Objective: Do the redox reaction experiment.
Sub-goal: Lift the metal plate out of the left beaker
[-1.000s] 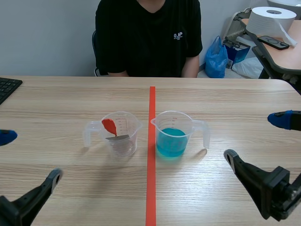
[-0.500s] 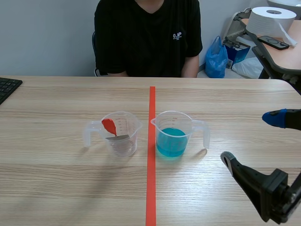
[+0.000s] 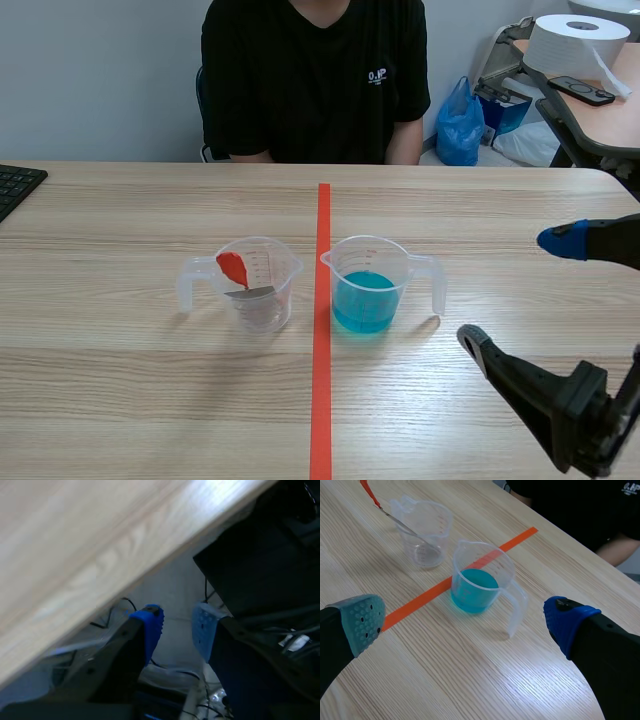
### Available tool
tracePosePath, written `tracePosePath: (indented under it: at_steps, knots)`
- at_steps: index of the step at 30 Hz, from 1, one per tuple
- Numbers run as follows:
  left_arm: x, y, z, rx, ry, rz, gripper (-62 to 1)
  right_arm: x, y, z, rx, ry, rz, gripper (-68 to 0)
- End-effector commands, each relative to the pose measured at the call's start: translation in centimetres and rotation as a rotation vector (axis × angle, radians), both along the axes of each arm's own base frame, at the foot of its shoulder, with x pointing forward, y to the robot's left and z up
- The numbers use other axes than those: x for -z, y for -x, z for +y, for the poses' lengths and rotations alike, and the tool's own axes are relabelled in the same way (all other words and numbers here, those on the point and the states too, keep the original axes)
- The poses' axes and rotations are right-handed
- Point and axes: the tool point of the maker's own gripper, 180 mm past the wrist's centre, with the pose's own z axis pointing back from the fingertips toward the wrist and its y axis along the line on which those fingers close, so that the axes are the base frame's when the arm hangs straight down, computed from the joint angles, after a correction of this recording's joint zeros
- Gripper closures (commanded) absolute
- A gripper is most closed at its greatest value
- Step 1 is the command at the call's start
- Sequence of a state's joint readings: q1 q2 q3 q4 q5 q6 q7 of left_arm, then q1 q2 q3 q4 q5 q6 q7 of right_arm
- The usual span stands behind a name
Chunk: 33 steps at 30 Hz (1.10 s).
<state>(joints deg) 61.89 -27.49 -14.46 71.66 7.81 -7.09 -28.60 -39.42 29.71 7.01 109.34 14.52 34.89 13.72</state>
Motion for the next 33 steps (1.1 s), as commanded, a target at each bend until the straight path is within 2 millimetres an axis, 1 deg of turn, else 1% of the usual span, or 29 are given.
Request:
tracePosePath:
  at_steps: [1, 5, 8, 12, 19, 25, 27, 33]
  knots:
    - [-0.2, 0.2, -0.8, -0.006, 0.02, -0.019, -12.1, -1.3, -0.3, 0.7, -0.042, -0.019, -0.038, -67.9]
    - [0.5, 2.1, -2.4, 0.027, 0.048, 0.01, -5.5, -1.6, -0.3, 1.5, -0.096, -0.017, -0.044, -67.9]
    - [0.7, 2.8, -3.5, 0.048, 0.077, 0.019, -5.0, -1.7, -0.3, 2.2, -0.129, -0.019, -0.051, -67.9]
    - [0.4, 2.6, -3.9, 0.053, 0.099, -0.002, -4.0, -1.9, -0.1, 3.5, -0.188, -0.031, -0.051, -67.9]
    - [0.2, 1.4, -3.4, 0.07, 0.091, -0.022, -4.0, -2.5, -0.2, 5.7, -0.259, -0.056, -0.076, -67.9]
    - [0.2, 1.4, -3.3, 0.075, 0.089, -0.021, -4.0, -3.0, -0.6, 7.8, -0.322, -0.079, -0.103, -67.9]
    - [0.2, 1.4, -3.3, 0.075, 0.089, -0.021, -4.0, -2.9, -0.8, 8.4, -0.341, -0.085, -0.106, -67.9]
    - [0.3, 1.4, -3.3, 0.075, 0.087, -0.018, -4.0, -2.0, -2.0, 9.6, -0.382, -0.09, -0.098, -67.9]
